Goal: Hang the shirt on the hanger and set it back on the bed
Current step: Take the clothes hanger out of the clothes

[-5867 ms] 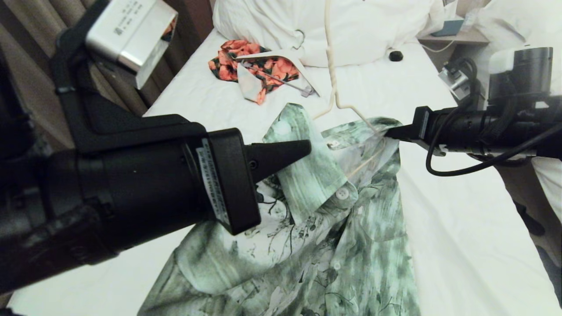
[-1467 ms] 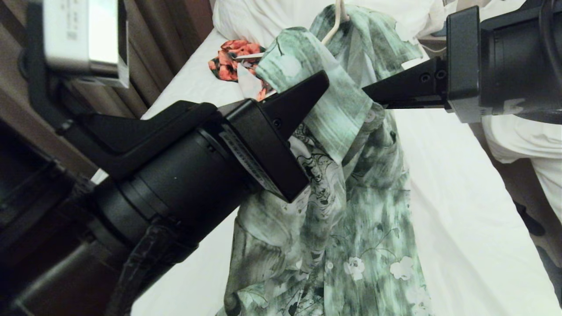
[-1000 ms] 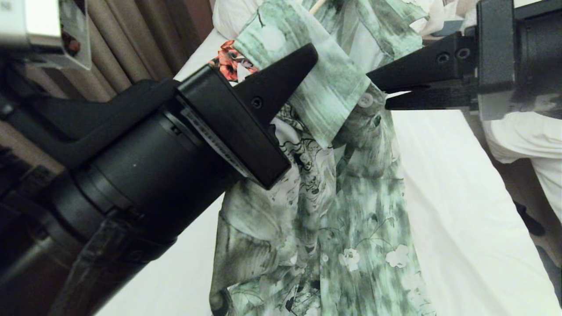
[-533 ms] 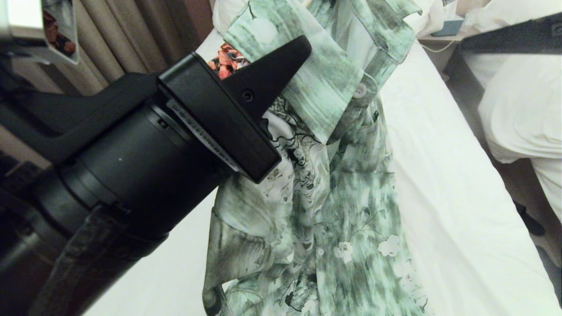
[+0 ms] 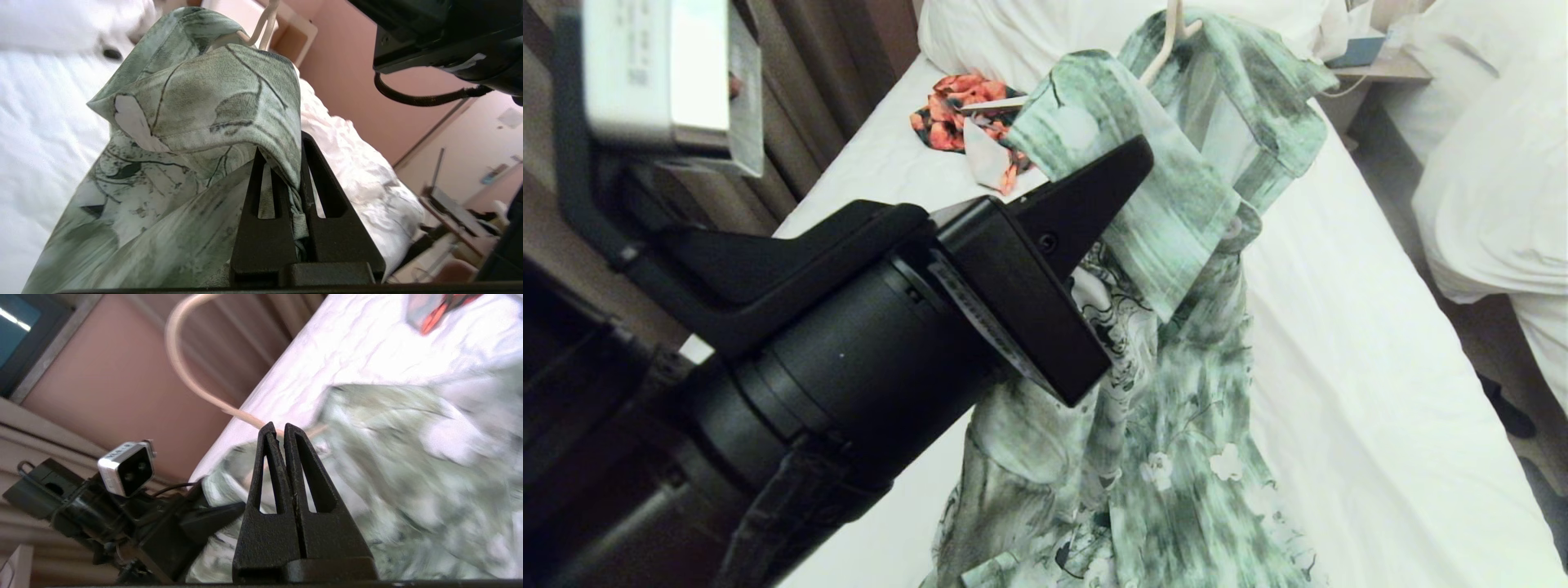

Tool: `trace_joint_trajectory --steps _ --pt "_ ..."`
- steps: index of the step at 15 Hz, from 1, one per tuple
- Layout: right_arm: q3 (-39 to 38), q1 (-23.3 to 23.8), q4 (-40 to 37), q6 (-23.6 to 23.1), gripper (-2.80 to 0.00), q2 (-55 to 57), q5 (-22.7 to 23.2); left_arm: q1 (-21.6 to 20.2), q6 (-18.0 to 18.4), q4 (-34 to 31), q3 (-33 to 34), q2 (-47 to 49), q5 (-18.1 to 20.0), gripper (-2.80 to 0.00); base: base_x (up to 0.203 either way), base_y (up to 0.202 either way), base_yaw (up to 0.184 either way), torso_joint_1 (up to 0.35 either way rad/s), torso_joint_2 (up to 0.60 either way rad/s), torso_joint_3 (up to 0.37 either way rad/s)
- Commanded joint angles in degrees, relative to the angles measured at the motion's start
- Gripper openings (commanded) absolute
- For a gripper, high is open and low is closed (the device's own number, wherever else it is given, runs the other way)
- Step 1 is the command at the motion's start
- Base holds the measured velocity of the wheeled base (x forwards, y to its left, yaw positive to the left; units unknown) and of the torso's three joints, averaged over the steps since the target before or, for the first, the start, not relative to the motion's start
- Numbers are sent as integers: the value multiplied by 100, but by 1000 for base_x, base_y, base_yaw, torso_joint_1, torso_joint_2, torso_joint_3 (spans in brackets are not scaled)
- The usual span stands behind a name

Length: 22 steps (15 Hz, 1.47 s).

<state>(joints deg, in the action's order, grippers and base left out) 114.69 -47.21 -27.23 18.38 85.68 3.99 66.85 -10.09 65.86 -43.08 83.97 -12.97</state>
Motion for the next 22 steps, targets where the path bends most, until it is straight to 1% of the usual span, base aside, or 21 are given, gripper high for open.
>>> trace_joint_trajectory --steps 1,2,3,5,7,9,11,18,20,21,22 --pt "-2 -96 -95 7 -280 107 -6 67 -108 27 30 182 -12 -280 0 0 0 0 0 0" --pt "-10 -149 -350 4 -280 110 -34 130 -124 36 59 297 -12 -280 0 0 0 0 0 0" --pt "-16 -171 -620 -1 0 115 -53 219 -139 41 78 405 -12 -280 0 0 0 0 0 0" --pt "-56 -201 -798 -5 0 7 -130 257 -218 50 89 558 -12 -280 0 0 0 0 0 0" --pt "-81 -228 -913 -165 0 -58 -162 258 -221 50 81 541 -12 -280 0 0 0 0 0 0" --pt "-96 -227 -898 -226 0 -10 -179 302 -221 50 89 557 -21 -280 0 0 0 0 0 0" --pt "-87 -223 -881 -394 0 60 -179 324 -225 50 93 559 -21 -280 0 0 0 0 0 0" --pt "-96 -231 -850 -628 0 331 -179 346 -204 41 81 523 -21 -280 0 0 0 0 0 0" --pt "-96 -254 -810 -785 0 388 -179 382 -204 41 81 506 -30 -280 0 0 0 0 0 0" --pt "-96 -254 -800 -857 -280 405 -179 382 -204 41 81 506 -30 -280 0 0 0 0 0 0" --pt "-96 -280 -801 -946 -280 414 -187 382 -200 41 81 498 -23 -280 0 0 0 0 0 0"
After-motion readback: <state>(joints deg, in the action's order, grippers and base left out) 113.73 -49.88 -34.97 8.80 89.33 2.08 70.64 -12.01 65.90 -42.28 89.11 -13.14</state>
